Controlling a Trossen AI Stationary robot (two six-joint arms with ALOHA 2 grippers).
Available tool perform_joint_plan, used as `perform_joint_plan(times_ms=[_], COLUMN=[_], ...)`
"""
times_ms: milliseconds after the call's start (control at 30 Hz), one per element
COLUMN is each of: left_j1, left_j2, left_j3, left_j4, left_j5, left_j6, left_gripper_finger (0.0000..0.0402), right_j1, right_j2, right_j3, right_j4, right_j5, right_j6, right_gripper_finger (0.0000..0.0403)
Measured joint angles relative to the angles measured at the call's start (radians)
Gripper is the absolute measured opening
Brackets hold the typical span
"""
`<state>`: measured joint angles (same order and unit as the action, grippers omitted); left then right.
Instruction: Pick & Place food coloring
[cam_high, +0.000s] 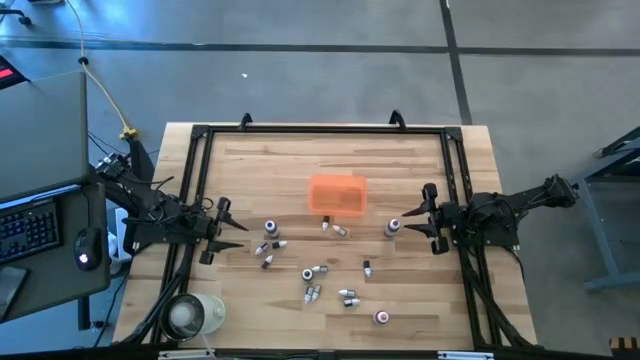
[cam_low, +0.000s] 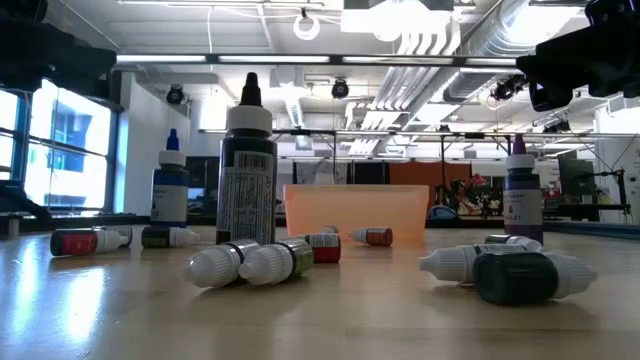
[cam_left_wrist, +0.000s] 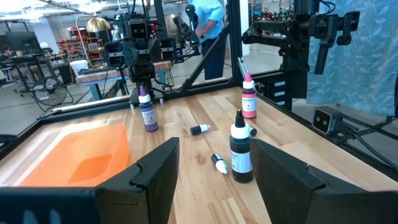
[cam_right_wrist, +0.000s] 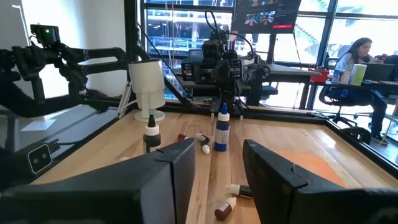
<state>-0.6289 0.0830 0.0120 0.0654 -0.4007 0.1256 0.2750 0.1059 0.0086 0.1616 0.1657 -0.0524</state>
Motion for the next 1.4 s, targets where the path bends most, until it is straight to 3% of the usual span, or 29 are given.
perform_joint_plan(times_ms=[1167,1400], left_j1=[0.000,0.000], left_j2=[0.000,0.000], left_j3=[0.000,0.000], left_j4=[0.000,0.000], left_j5=[0.000,0.000], left_j6=[0.000,0.000], left_gripper_finger=[0.0195,0.0195], right_j1=[-0.001,0.000], right_j2=[0.000,0.000], right_j3=[0.000,0.000], right_j4=[0.031,0.061], right_j5=[0.001,0.088], right_j6=[-0.010,-0.032], right_gripper_finger=[0.0128,0.0128])
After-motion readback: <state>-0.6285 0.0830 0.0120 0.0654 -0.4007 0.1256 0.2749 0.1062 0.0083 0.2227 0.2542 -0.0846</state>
